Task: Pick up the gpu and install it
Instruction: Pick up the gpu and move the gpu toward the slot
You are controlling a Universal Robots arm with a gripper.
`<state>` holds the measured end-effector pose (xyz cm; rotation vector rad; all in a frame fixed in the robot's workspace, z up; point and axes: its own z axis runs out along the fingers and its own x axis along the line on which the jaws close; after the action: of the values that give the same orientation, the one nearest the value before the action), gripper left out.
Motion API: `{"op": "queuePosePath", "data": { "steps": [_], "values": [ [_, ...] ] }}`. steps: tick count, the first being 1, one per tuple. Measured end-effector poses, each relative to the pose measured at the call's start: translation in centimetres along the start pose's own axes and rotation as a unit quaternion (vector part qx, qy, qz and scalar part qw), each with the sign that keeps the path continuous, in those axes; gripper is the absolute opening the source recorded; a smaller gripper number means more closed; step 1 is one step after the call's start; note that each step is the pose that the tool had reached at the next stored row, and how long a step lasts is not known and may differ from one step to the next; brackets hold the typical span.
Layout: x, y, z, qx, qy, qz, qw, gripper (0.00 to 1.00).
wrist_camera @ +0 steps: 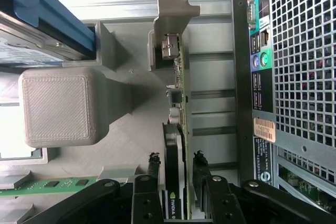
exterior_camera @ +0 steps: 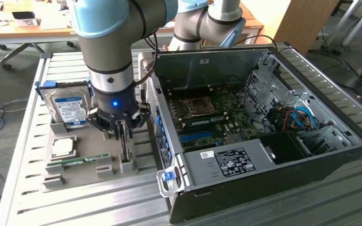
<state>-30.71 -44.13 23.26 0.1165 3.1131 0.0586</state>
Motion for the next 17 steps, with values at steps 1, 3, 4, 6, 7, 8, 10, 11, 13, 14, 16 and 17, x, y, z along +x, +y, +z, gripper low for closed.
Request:
{"op": "queuePosePath", "data": {
  "steps": [1,3,4,6,7,8,10,11,13,14,16,17],
  "values": [
    [0.00,0.00,0.00,0.0000,0.0000,0.000,1.0000,0.39],
    [0.00,0.00,0.00,0.0000,0.0000,0.000,1.0000,0.39],
    [0.00,0.00,-0.01,0.0000,0.0000,0.000,1.0000,0.39],
    [0.00,0.00,-0.01,0.0000,0.0001,0.000,1.0000,0.39],
    [0.00,0.00,-0.01,0.0000,0.0001,0.000,1.0000,0.39],
    [0.00,0.00,-0.01,0.0000,0.0001,0.000,1.0000,0.38],
    [0.00,0.00,-0.01,0.0001,0.0000,0.000,1.0000,0.32],
    [0.00,0.00,-0.01,0.0001,0.0001,0.000,1.0000,0.27],
    [0.00,0.00,-0.01,0.0001,0.0001,0.000,1.0000,0.27],
    [0.00,0.00,-0.01,0.0001,0.0001,0.000,1.0000,0.27],
    [0.00,0.00,-0.01,0.0001,0.0001,0.000,1.0000,0.27],
    [0.00,0.00,-0.01,0.0001,0.0001,0.000,1.0000,0.27]
  ]
}}
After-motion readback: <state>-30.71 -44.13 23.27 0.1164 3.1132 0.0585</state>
